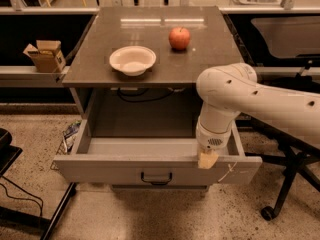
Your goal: Open top drawer
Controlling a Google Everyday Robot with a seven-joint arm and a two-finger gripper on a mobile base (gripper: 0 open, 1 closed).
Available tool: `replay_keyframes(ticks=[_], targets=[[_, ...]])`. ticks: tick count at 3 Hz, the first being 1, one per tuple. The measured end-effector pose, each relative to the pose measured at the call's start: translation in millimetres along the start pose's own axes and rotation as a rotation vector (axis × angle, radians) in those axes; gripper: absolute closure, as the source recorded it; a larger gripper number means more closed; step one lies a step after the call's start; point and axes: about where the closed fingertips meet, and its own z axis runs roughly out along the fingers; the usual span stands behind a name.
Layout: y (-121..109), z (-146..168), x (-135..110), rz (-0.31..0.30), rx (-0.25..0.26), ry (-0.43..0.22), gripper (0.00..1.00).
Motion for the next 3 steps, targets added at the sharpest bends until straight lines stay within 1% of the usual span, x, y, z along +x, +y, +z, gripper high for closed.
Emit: replay_keyframes(ticks=[1, 3], targets=[[0.0, 0.0, 0.0, 0.0, 0.0, 0.0, 0.75], [0.0, 0.0, 0.0, 0.0, 0.0, 0.0, 0.28]])
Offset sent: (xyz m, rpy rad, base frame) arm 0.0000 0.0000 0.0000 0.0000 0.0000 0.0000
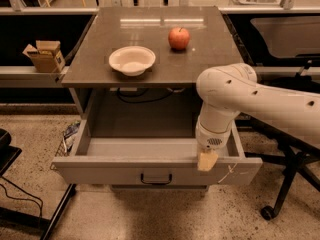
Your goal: Open top drawer
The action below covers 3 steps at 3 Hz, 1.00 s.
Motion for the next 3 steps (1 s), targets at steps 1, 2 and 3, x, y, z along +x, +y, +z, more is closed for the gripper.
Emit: replay_keyframes(ticks=[1, 2, 3], targets=[[0, 0, 0, 0.0, 0.0, 0.0, 0.0], [0, 0, 0, 0.0, 0.0, 0.0, 0.0], [22, 13, 7, 0.043, -0.048, -0.005, 0.01]])
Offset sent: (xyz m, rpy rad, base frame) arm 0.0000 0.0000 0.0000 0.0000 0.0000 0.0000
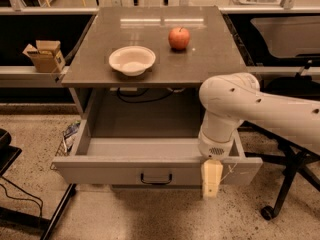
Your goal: Open top drawer
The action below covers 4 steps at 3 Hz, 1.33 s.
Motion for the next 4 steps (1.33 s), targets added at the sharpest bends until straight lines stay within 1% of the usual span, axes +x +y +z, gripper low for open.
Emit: replay_keyframes(ticks=[1, 2, 3, 4], targets=[[58, -3, -2, 0.044, -0.088, 0.046, 0.23], [72, -5, -6, 0.051, -0.113, 0.059, 0.46], [99, -12, -13, 0.057, -0.167, 0.087, 0.69], [98, -12, -14, 0.057, -0.167, 0.087, 0.67]])
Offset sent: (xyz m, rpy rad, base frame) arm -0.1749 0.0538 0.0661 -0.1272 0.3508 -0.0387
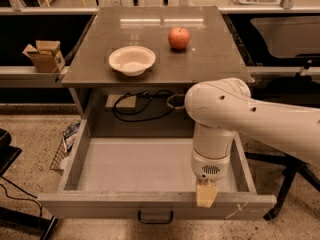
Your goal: Open top drawer
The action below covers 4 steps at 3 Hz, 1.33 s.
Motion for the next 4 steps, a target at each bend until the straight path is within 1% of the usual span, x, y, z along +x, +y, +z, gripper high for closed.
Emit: replay_keyframes(ticks=[1, 2, 3, 4], targets=[[0, 0, 0, 0.0, 0.0, 0.0, 0.44], [-3, -8, -2, -0.02, 0.03, -0.004, 0.21], [-2, -50, 19, -0.02, 0.123, -0.011, 0.0], [-1, -117, 67, 0.01, 0.262, -0.077, 0.0]])
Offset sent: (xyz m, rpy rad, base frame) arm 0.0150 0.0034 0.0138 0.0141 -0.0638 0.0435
